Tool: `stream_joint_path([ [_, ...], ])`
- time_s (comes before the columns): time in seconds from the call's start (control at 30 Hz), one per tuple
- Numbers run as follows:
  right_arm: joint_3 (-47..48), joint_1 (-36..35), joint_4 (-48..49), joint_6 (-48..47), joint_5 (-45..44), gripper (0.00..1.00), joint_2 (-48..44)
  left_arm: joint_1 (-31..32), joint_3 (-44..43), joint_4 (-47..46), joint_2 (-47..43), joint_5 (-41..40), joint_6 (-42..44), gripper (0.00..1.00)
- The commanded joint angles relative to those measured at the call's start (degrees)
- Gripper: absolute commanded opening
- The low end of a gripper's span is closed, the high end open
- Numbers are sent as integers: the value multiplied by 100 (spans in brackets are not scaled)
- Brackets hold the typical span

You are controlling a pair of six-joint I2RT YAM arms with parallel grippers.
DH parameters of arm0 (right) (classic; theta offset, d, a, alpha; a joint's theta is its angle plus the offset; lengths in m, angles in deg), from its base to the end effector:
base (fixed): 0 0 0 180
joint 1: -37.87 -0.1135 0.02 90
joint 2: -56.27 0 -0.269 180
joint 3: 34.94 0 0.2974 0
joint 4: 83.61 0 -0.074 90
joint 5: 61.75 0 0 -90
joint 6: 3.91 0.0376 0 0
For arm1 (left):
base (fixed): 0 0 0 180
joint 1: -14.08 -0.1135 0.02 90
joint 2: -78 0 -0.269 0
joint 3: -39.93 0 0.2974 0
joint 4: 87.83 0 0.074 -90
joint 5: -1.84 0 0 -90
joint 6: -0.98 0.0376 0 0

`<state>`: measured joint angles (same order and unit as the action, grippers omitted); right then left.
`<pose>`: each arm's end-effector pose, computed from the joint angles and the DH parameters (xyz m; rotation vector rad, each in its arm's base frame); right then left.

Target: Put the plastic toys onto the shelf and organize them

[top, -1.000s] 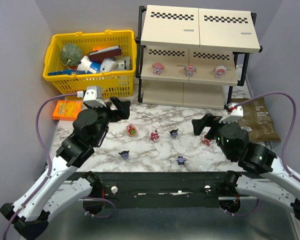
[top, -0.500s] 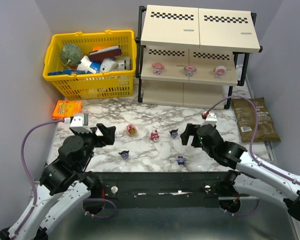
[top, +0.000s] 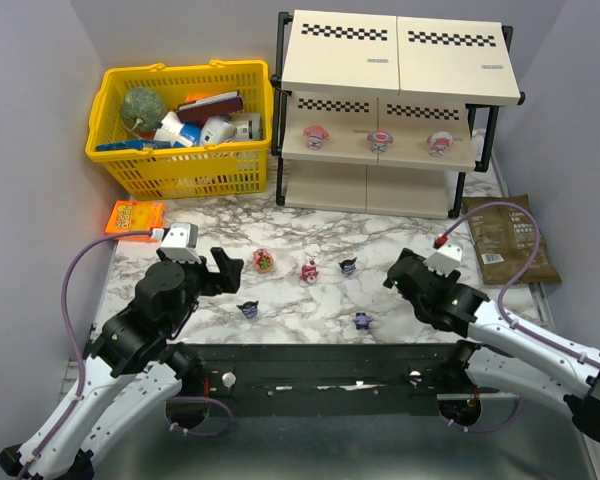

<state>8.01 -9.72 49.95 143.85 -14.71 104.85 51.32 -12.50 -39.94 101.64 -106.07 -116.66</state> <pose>0.1541 0.1307 0.2060 0.4840 2.1329 0.0751 0.1168 -0.0743 0.3287 -0.0535 1.9147 -0.4738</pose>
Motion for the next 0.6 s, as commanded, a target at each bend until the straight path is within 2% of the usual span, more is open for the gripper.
stream_joint_path([
  [0.0,-178,180,-624,1114,-687,99,353,3,10,-4,-219,191,74,99],
  [0.4,296,734,-352,1326,-678,93,1426,3,19,-13,-254,227,92,99],
  [0.57,472,1059,132,958,-538,81,1804,3,37,-21,-255,253,101,99],
])
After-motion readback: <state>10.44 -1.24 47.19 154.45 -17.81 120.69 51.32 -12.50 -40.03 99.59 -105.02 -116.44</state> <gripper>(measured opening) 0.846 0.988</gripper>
